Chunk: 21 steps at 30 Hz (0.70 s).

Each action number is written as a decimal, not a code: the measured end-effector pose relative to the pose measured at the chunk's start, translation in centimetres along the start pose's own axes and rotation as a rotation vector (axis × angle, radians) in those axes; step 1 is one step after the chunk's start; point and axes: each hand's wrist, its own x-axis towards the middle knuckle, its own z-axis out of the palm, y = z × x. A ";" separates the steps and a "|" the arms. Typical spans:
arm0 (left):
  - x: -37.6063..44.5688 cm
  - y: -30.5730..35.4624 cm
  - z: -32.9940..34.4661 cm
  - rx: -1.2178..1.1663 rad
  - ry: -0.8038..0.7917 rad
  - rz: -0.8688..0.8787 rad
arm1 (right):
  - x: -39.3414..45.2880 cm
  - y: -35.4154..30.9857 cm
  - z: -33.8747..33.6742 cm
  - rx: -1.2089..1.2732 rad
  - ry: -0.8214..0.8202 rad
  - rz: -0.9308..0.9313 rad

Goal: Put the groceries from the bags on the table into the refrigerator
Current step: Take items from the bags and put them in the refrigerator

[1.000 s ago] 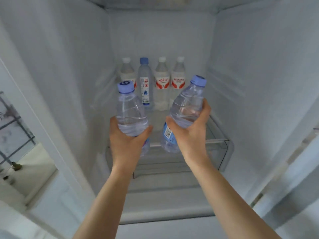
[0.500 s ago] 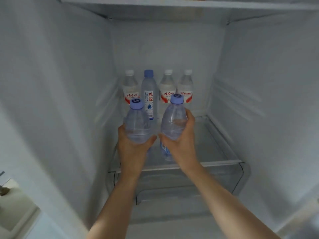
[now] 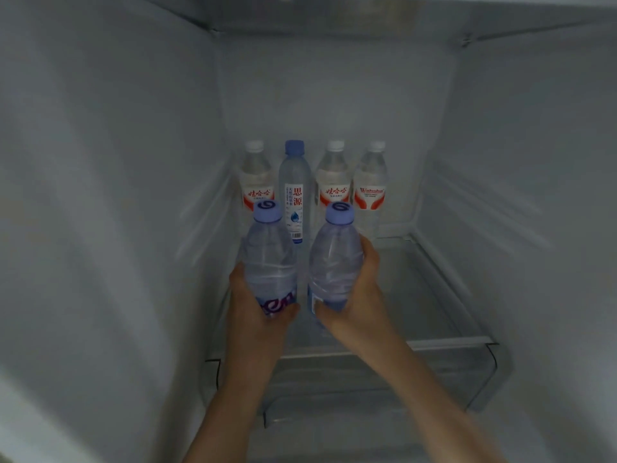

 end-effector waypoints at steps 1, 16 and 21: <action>0.2 0.1 0.3 -0.006 0.004 0.011 | -0.1 0.2 -0.2 -0.030 -0.007 0.001; 9.0 -1.6 3.1 0.049 0.270 0.002 | 8.3 3.0 4.8 -0.092 0.071 -0.003; 10.1 -2.3 2.6 0.071 0.233 -0.011 | 9.4 4.5 6.6 -0.218 -0.009 0.079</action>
